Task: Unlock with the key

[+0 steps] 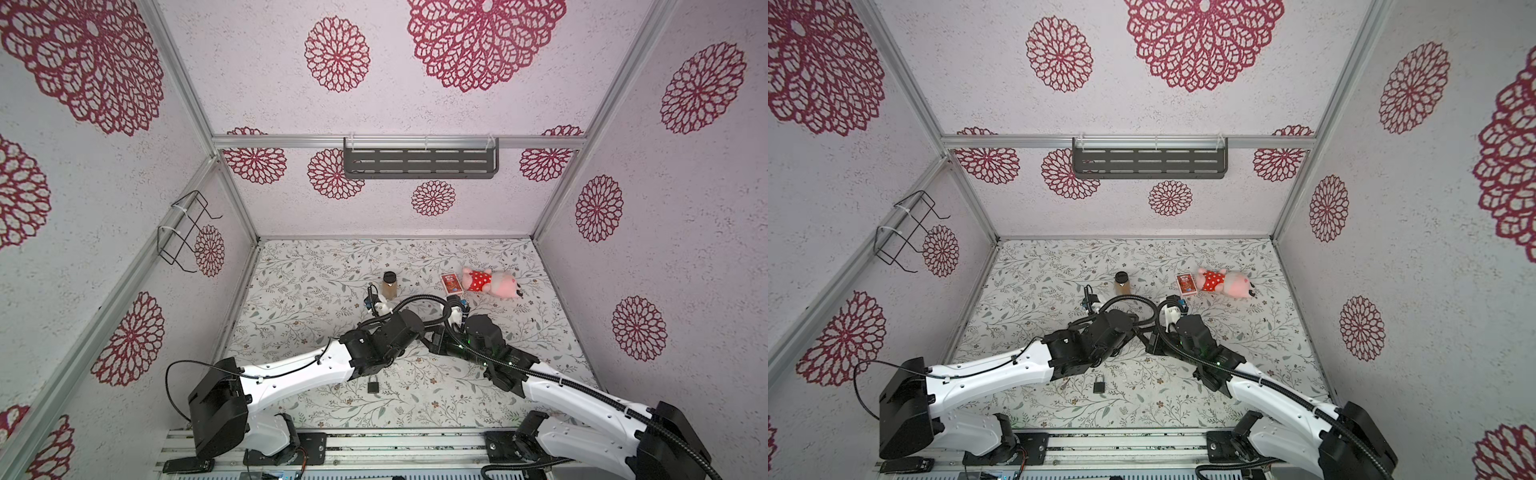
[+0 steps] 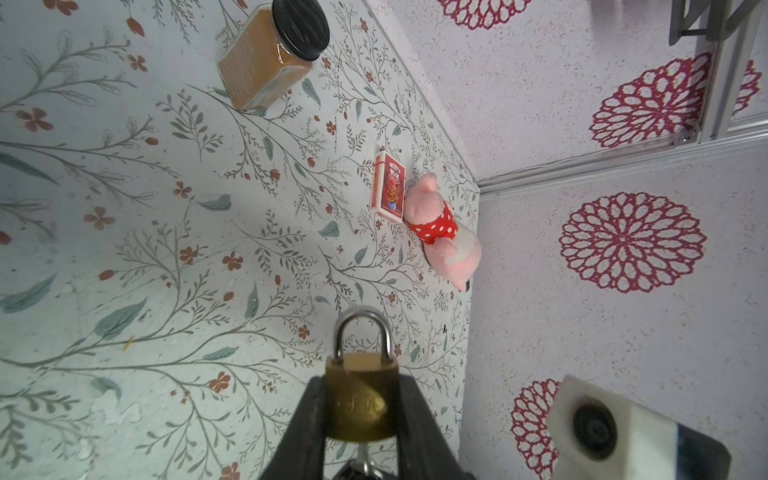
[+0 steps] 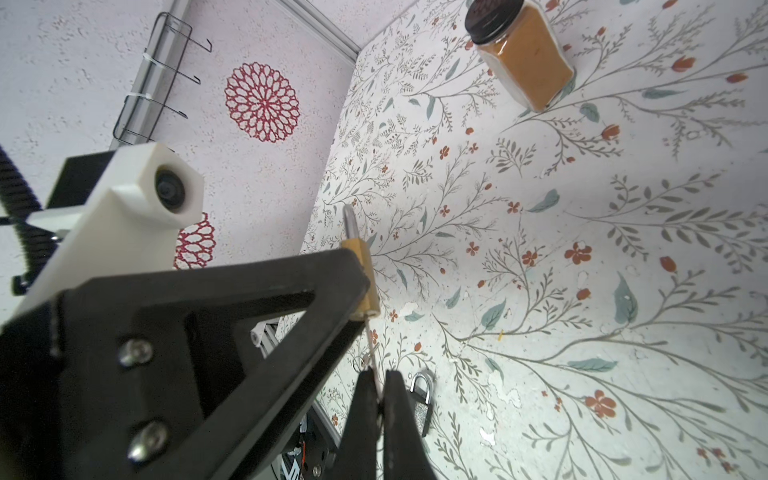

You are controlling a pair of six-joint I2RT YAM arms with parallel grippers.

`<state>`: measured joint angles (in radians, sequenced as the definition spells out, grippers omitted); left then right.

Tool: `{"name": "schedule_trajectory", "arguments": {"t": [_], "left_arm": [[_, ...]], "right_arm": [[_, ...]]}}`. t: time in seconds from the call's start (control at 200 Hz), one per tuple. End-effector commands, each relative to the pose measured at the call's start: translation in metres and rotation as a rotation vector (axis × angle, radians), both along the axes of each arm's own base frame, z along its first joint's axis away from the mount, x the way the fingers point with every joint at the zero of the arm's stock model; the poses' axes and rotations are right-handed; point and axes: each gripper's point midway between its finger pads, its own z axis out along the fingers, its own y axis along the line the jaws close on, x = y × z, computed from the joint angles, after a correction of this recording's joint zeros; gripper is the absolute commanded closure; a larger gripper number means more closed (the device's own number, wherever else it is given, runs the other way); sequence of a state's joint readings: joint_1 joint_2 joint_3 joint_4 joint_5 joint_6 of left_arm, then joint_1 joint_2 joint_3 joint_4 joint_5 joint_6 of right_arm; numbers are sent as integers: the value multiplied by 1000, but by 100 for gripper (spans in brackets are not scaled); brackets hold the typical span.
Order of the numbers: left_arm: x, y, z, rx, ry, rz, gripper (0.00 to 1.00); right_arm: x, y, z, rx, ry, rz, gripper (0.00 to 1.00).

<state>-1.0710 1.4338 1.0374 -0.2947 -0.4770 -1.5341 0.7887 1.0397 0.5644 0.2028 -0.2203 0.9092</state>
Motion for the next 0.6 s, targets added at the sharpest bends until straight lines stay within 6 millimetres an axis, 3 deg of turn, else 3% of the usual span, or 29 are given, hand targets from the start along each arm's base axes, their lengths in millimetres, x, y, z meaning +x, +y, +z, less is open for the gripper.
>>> {"name": "schedule_trajectory", "arguments": {"t": [0.0,0.215,0.46,0.595], "left_arm": [[-11,9,-20,118,43,-26,100],[-13,1,-8,41,32,-43,100],[-20,-12,3,-88,40,-65,100],[-20,-3,0,-37,26,-44,100]], "right_arm": [[11,2,55,86,-121,-21,100],[14,5,41,90,-77,-46,100],[16,15,39,108,-57,-75,100],[13,22,52,238,-29,-46,100]]}}
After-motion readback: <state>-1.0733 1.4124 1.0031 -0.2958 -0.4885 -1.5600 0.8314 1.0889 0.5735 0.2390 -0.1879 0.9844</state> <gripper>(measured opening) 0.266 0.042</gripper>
